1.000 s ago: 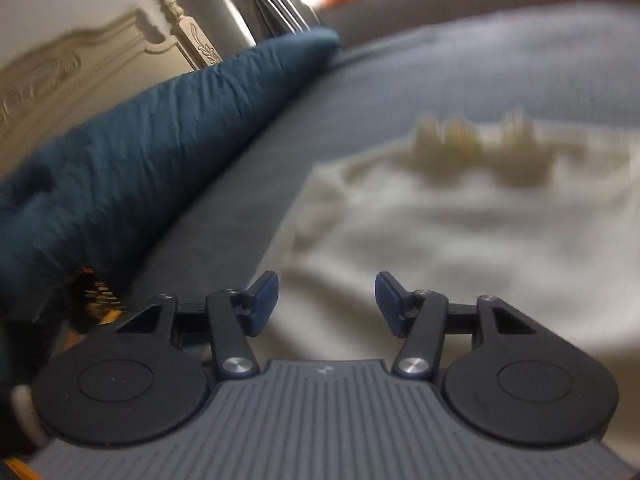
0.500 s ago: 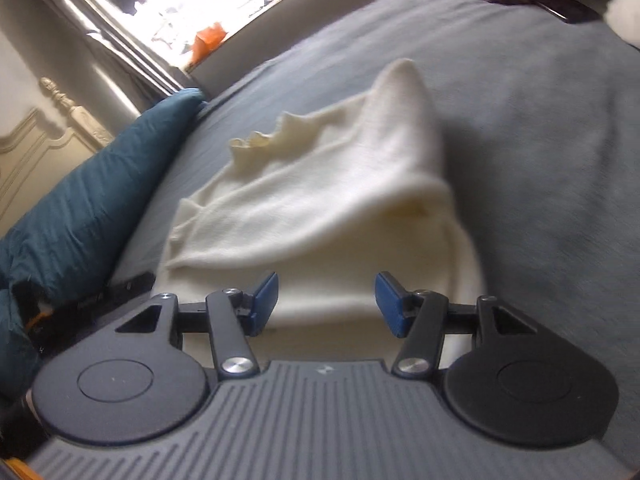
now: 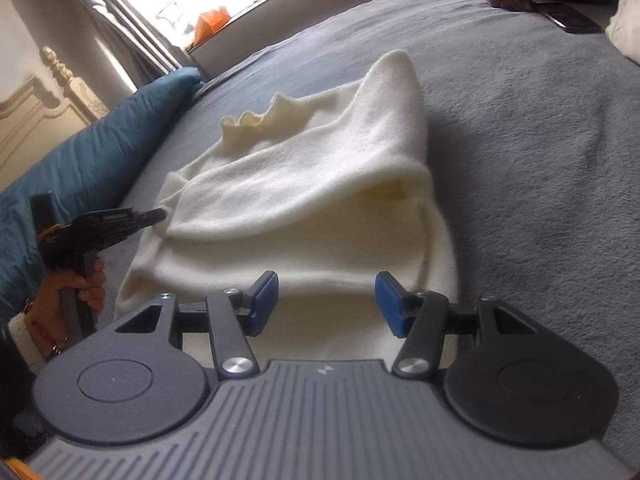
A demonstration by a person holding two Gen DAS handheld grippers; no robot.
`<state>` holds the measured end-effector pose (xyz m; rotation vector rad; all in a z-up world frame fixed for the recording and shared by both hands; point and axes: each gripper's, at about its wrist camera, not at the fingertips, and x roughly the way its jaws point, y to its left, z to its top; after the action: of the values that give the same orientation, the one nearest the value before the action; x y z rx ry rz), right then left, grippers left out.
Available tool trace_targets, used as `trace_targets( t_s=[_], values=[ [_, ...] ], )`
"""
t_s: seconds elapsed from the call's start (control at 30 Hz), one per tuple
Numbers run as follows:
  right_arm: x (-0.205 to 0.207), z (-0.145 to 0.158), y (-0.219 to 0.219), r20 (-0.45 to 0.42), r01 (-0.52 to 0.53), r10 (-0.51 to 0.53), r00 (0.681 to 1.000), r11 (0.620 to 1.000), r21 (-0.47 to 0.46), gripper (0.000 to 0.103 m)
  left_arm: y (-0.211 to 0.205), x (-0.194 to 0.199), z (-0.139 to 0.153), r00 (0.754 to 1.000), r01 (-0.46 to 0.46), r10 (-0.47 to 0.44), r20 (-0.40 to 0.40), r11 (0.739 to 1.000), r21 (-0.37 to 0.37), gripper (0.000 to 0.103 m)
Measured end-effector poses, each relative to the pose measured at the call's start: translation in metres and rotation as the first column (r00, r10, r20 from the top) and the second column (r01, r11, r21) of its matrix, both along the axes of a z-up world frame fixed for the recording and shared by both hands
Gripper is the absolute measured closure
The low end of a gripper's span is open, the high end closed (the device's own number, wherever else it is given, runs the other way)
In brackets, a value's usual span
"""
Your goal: Fold clothes
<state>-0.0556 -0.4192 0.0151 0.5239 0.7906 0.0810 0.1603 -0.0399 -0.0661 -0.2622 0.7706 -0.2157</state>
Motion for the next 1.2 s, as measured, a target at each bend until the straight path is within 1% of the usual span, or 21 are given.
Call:
trace_targets(
  t_s=[0.07, 0.13, 0.2, 0.27, 0.3, 0.37, 0.43, 0.53, 0.57, 0.63, 0.7, 0.73, 0.8, 0.9, 0.93, 1.0, 1.03, 1.1, 1.13, 1.17, 1.2],
  values=[
    [0.001, 0.000, -0.005, 0.009, 0.020, -0.020, 1.000, 1.000, -0.014, 0.050, 0.005, -0.008, 0.019, 1.000, -0.005, 0.007, 0.024, 0.999, -0.049, 0.101],
    [0.005, 0.002, -0.005, 0.022, 0.025, -0.023, 0.999, 0.994, -0.104, 0.050, 0.009, -0.015, 0.039, 0.998, -0.008, 0.015, 0.067, 0.995, -0.101, 0.101],
    [0.014, 0.005, 0.001, 0.042, 0.010, 0.001, 0.999, 0.969, -0.245, 0.050, 0.009, -0.020, 0.057, 0.994, -0.003, 0.018, 0.108, 0.990, -0.138, 0.101],
    [0.025, 0.007, 0.012, 0.062, -0.019, 0.048, 0.997, 0.915, -0.404, 0.050, 0.009, -0.026, 0.072, 0.989, 0.007, 0.018, 0.148, 0.986, -0.168, 0.101],
    [0.031, 0.006, 0.017, 0.070, -0.028, 0.069, 0.995, 0.882, -0.471, 0.050, 0.007, -0.028, 0.077, 0.986, 0.012, 0.016, 0.168, 0.986, -0.166, 0.101],
    [0.047, 0.000, 0.025, 0.060, -0.062, 0.117, 0.991, 0.820, -0.570, 0.050, 0.005, -0.033, 0.079, 0.982, 0.011, 0.017, 0.186, 0.988, -0.153, 0.101],
    [0.061, -0.006, 0.033, 0.044, -0.088, 0.153, 0.987, 0.755, -0.649, 0.050, 0.005, -0.035, 0.074, 0.985, -0.003, 0.029, 0.168, 0.988, -0.156, 0.101],
    [0.074, -0.009, 0.039, 0.028, -0.114, 0.183, 0.983, 0.719, -0.685, 0.051, 0.017, -0.038, 0.069, 0.992, -0.027, 0.052, 0.115, 0.979, -0.203, 0.101],
    [0.080, -0.013, 0.042, 0.003, -0.142, 0.202, 0.979, 0.702, -0.697, 0.051, 0.021, -0.038, 0.068, 0.992, -0.038, 0.063, 0.113, 0.977, -0.211, 0.102],
    [0.085, -0.021, 0.048, -0.039, -0.192, 0.241, 0.970, 0.653, -0.732, 0.051, 0.028, -0.038, 0.068, 0.990, -0.059, 0.086, 0.109, 0.972, -0.228, 0.102],
    [0.082, -0.022, 0.054, -0.048, -0.213, 0.271, 0.961, 0.621, -0.754, 0.051, 0.034, -0.040, 0.072, 0.985, -0.065, 0.101, 0.139, 0.968, -0.241, 0.102],
    [0.078, -0.020, 0.056, -0.041, -0.217, 0.285, 0.958, 0.619, -0.755, 0.051, 0.037, -0.041, 0.075, 0.982, -0.068, 0.108, 0.154, 0.967, -0.247, 0.102],
    [0.070, -0.020, 0.061, -0.038, -0.228, 0.315, 0.948, 0.591, -0.773, 0.050, 0.041, -0.043, 0.079, 0.977, -0.063, 0.113, 0.180, 0.964, -0.260, 0.102],
    [0.073, -0.031, 0.071, -0.066, -0.224, 0.334, 0.940, 0.462, -0.858, 0.052, 0.040, -0.043, 0.082, 0.972, -0.055, 0.111, 0.206, 0.964, -0.262, 0.102],
    [0.077, -0.031, 0.069, -0.063, -0.217, 0.327, 0.943, 0.460, -0.861, 0.052, 0.039, -0.042, 0.082, 0.971, -0.054, 0.111, 0.212, 0.964, -0.259, 0.102],
    [0.085, -0.027, 0.063, -0.044, -0.200, 0.303, 0.952, 0.505, -0.840, 0.054, 0.038, -0.042, 0.080, 0.972, -0.060, 0.114, 0.205, 0.965, -0.254, 0.102],
    [0.087, -0.027, 0.061, -0.041, -0.196, 0.298, 0.954, 0.513, -0.836, 0.054, 0.039, -0.043, 0.078, 0.973, -0.067, 0.120, 0.200, 0.965, -0.253, 0.102],
    [0.088, -0.031, 0.063, -0.039, -0.196, 0.310, 0.950, 0.494, -0.847, 0.062, 0.044, -0.044, 0.077, 0.973, -0.078, 0.129, 0.189, 0.963, -0.257, 0.102],
    [0.088, -0.034, 0.064, -0.052, -0.210, 0.321, 0.946, 0.477, -0.853, 0.064, 0.047, -0.044, 0.077, 0.973, -0.085, 0.135, 0.185, 0.963, -0.258, 0.102],
    [0.087, -0.036, 0.067, -0.059, -0.217, 0.335, 0.941, 0.460, -0.861, 0.076, 0.049, -0.044, 0.077, 0.973, -0.092, 0.142, 0.180, 0.961, -0.260, 0.102],
    [0.085, -0.039, 0.069, -0.064, -0.224, 0.348, 0.935, 0.442, -0.868, 0.091, 0.052, -0.045, 0.077, 0.973, -0.097, 0.147, 0.179, 0.960, -0.262, 0.102]
  ],
)
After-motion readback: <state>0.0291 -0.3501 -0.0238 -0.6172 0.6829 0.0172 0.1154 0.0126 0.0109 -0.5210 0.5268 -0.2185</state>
